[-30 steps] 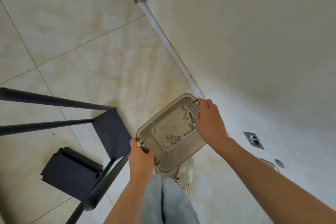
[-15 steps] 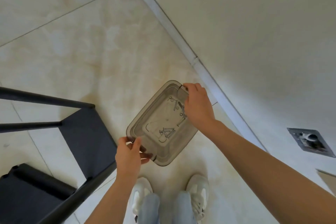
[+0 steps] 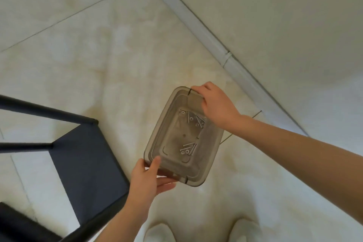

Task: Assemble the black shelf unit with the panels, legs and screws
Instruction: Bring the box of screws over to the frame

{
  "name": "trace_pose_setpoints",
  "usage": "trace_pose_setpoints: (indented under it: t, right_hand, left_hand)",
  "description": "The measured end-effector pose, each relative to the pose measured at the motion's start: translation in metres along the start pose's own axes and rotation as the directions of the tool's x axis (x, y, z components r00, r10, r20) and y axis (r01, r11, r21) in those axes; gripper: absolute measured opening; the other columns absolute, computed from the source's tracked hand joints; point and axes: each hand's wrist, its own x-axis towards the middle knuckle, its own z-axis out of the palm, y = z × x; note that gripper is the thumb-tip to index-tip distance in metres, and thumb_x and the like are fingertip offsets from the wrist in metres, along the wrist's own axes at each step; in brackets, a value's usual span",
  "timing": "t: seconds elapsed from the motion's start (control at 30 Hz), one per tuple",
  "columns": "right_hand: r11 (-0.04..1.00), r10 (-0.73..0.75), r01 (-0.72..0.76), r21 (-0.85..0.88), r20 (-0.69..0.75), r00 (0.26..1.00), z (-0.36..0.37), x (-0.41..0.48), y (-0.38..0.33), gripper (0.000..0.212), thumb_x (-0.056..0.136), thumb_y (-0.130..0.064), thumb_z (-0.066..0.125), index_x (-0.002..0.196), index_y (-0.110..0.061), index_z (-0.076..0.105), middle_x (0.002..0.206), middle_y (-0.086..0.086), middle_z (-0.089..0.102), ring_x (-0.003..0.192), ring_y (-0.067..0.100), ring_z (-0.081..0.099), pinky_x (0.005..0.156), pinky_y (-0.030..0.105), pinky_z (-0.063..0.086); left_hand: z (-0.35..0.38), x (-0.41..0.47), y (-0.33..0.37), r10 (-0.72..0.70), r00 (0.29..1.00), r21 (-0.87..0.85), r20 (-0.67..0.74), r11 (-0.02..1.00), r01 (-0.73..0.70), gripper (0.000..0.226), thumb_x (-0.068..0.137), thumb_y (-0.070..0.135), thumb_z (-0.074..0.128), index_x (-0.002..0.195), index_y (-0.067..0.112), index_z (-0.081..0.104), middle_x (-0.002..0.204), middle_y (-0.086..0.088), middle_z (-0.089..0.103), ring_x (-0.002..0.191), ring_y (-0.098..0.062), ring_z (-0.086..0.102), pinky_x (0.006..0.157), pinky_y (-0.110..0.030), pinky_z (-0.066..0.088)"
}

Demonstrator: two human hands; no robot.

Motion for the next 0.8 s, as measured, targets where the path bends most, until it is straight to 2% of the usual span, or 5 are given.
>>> trace_pose_setpoints:
  t: [0.27, 0.43, 0.53, 0.63, 0.8]
  right_hand:
    - [0.993, -0.081, 0.078, -0.094, -0.033, 0.996, 0.018, 0.009, 0.000, 0.054, 0.092, 0.003, 0.045, 0.142, -0.019, 0.049, 0.128, 0.006, 0.053, 0.116, 0.025, 0.049, 0.088, 0.036, 0.046]
    - [0.992, -0.073, 0.070, -0.101, -0.025, 0.997, 0.013, -0.003, -0.005, 0.055, 0.091, 0.001, 0.047, 0.144, -0.015, 0.046, 0.135, 0.007, 0.055, 0.126, 0.026, 0.043, 0.103, 0.038, 0.039]
    - [0.998, 0.063, -0.063, 0.005, -0.115, 0.991, 0.010, -0.027, -0.003, 0.052, 0.095, -0.009, 0.048, 0.146, -0.014, 0.040, 0.146, 0.005, 0.045, 0.137, 0.022, 0.032, 0.114, 0.033, 0.027]
    - [0.952, 0.274, -0.242, 0.186, -0.174, 0.946, 0.009, -0.059, -0.003, 0.057, 0.096, -0.013, 0.052, 0.149, -0.011, 0.031, 0.153, 0.007, 0.034, 0.142, 0.023, 0.027, 0.117, 0.034, 0.021]
    - [0.720, 0.545, -0.506, 0.475, 0.065, 0.836, 0.027, -0.105, -0.015, 0.074, 0.096, -0.023, 0.058, 0.154, -0.014, 0.013, 0.158, 0.010, 0.027, 0.142, 0.028, 0.033, 0.117, 0.043, 0.029]
  left_hand:
    - [0.007, 0.011, -0.024, -0.011, 0.998, -0.083, 0.054, 0.996, 0.016, 0.018, 0.105, 0.015, 0.047, 0.112, -0.001, 0.050, 0.071, -0.020, 0.073, 0.068, -0.038, 0.074, 0.053, -0.036, 0.062]
    - [0.002, 0.012, -0.031, 0.028, 1.000, 0.050, -0.009, 0.998, -0.028, 0.015, 0.102, 0.016, 0.055, 0.100, 0.001, 0.054, 0.077, -0.018, 0.074, 0.068, -0.036, 0.074, 0.061, -0.040, 0.062]
    - [-0.005, 0.016, -0.029, 0.133, 0.989, 0.256, -0.060, 0.960, -0.113, 0.019, 0.095, 0.020, 0.065, 0.091, 0.009, 0.050, 0.091, -0.015, 0.068, 0.073, -0.034, 0.074, 0.076, -0.051, 0.061]
    - [-0.012, 0.028, -0.020, 0.278, 0.959, 0.420, -0.052, 0.878, -0.231, 0.034, 0.088, 0.026, 0.074, 0.110, 0.019, 0.048, 0.106, 0.003, 0.059, 0.094, -0.020, 0.064, 0.087, -0.040, 0.053]
    - [-0.011, 0.048, -0.012, 0.441, 0.897, 0.334, 0.004, 0.845, -0.417, 0.044, 0.091, 0.025, 0.072, 0.129, 0.027, 0.050, 0.125, 0.011, 0.056, 0.117, -0.010, 0.053, 0.094, -0.029, 0.044]
